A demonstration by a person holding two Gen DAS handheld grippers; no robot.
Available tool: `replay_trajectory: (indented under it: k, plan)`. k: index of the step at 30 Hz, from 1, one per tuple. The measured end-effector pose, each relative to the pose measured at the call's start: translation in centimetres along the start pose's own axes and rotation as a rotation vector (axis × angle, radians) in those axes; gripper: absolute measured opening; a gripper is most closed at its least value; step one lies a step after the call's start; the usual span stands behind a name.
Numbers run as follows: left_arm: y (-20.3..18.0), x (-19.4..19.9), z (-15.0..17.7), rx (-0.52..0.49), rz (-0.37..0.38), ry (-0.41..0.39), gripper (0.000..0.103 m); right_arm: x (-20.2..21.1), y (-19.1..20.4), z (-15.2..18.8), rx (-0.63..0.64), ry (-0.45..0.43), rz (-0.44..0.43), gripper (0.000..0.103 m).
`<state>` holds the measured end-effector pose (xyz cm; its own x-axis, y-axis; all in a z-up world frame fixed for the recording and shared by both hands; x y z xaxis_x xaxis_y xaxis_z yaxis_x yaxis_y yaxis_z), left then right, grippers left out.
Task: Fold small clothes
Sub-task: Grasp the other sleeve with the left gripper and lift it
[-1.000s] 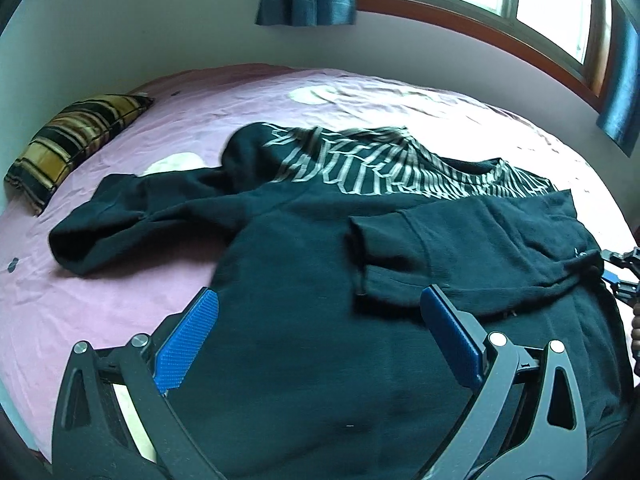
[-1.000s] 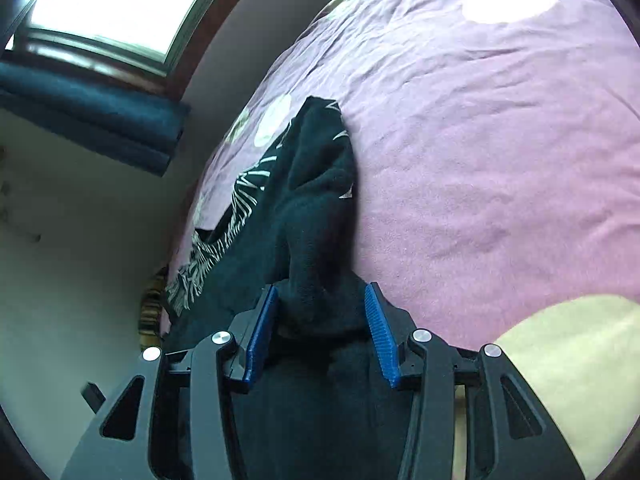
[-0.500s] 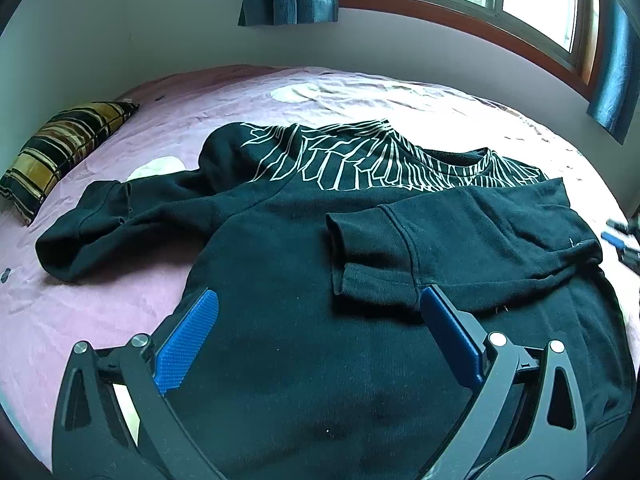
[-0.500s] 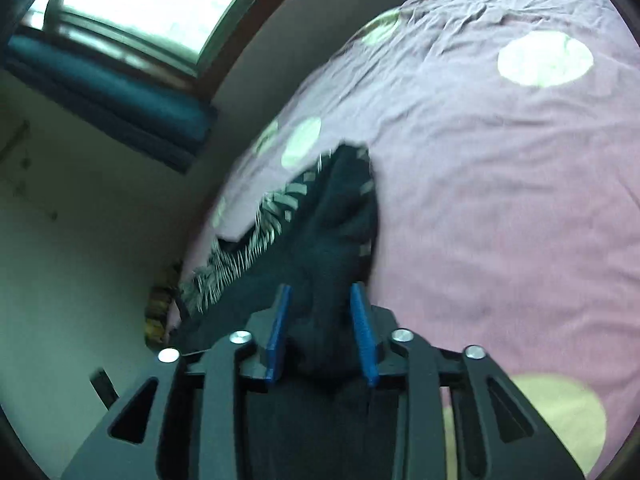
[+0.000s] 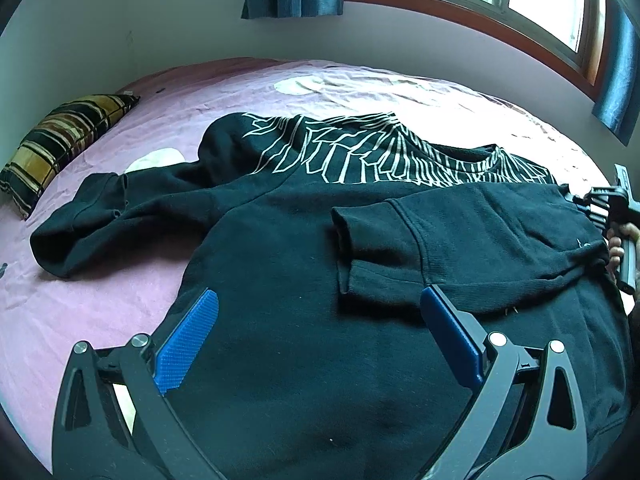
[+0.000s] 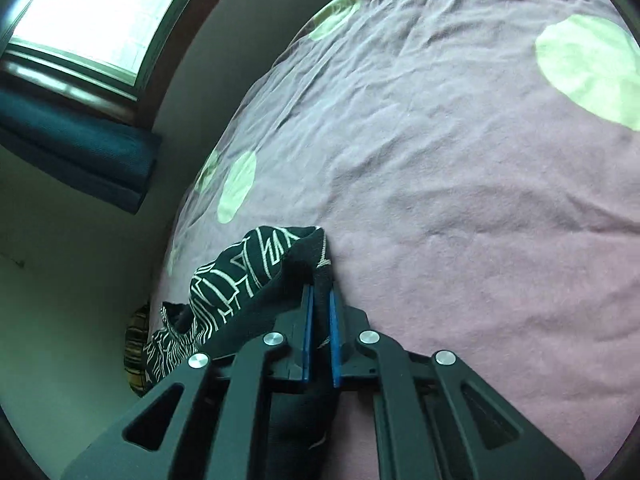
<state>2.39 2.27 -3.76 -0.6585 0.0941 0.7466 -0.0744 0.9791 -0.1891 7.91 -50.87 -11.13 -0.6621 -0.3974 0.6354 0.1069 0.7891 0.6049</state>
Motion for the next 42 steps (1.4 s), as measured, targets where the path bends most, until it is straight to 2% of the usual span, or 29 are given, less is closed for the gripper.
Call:
replay_trajectory:
  k: [5, 8, 10, 11, 13, 15, 18, 20, 21, 22, 25, 30, 33, 35, 38, 40, 42]
  plan:
    - [0.7, -0.7, 0.0, 0.023, -0.004, 0.019, 0.101, 0.5, 0.3, 0.1, 0.036, -0.004, 0.033, 0.011]
    - [1.1, -0.9, 0.4, 0.019, -0.015, 0.021, 0.101, 3.2, 2.1, 0.0, 0.082, -0.069, 0.137, 0.013]
    - [1.2, -1.0, 0.7, 0.012, -0.024, 0.032, 0.101, 5.2, 4.9, 0.7, 0.132, -0.121, 0.131, 0.022]
    - [1.3, -1.1, 0.8, 0.006, -0.026, 0.037, 0.101, 6.0, 6.6, 1.5, 0.156, -0.124, 0.101, 0.034]
    - [1.4, -1.1, 1.0, -0.004, -0.032, 0.039, 0.101, 6.4, 9.1, 3.2, 0.187, -0.122, 0.056, 0.038]
    - [1.6, -0.9, 1.1, -0.008, -0.036, 0.038, 0.101, 5.8, 11.8, 5.4, 0.241, -0.072, -0.019, 0.038]
    - [2.2, -0.5, 0.8, -0.006, -0.037, 0.039, 0.101, 2.8, 14.4, 8.5, 0.291, 0.040, -0.058, 0.038]
    - [3.0, -0.1, 0.4, 0.013, -0.031, 0.040, 0.101, 0.6, 14.2, 10.1, 0.304, 0.115, -0.049, 0.038]
    - [3.3, 0.1, 0.2, 0.019, -0.031, 0.038, 0.101, -1.1, 13.3, 11.0, 0.298, 0.182, -0.008, 0.036]
    - [3.9, 0.3, -0.3, 0.024, -0.037, 0.032, 0.101, -2.0, 12.7, 11.4, 0.294, 0.211, 0.003, 0.036]
    - [6.0, 0.7, -2.4, 0.021, -0.104, -0.016, 0.101, -1.4, 12.2, 11.2, 0.266, 0.172, -0.050, 0.036]
    - [10.4, -0.7, -8.5, 0.024, -0.249, -0.069, 0.101, -1.8, 12.0, 11.6, 0.257, 0.161, -0.045, 0.037]
    - [12.9, -3.5, -11.7, 0.033, -0.341, -0.024, 0.101, -1.8, 11.9, 11.7, 0.263, 0.148, -0.050, 0.037]
    - [14.2, -6.4, -12.7, 0.036, -0.358, 0.063, 0.101, -1.7, 12.0, 12.0, 0.258, 0.132, -0.065, 0.037]
    - [15.1, -9.8, -13.0, 0.017, -0.395, 0.148, 0.101, -0.9, 11.3, 12.4, 0.257, 0.122, -0.079, 0.037]
    - [15.5, -10.8, -13.0, 0.001, -0.413, 0.164, 0.098, -0.7, 11.1, 12.4, 0.264, 0.116, -0.076, 0.037]
    - [16.4, -11.6, -12.9, 0.019, -0.405, 0.196, 0.084, -0.6, 11.2, 12.4, 0.270, 0.111, -0.073, 0.037]
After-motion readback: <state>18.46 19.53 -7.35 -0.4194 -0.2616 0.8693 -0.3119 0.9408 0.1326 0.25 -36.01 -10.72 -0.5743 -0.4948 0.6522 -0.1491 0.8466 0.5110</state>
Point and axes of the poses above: each gripper's, at about its wrist camera, not at the fingertips, and x roughly against the way its jaws point, y to its left, z to its underside, the point moved 2 cm from there along -x, roughly the way its jaws point, and after that the axes turned 15 degrees about x, right-handed, at the moved point
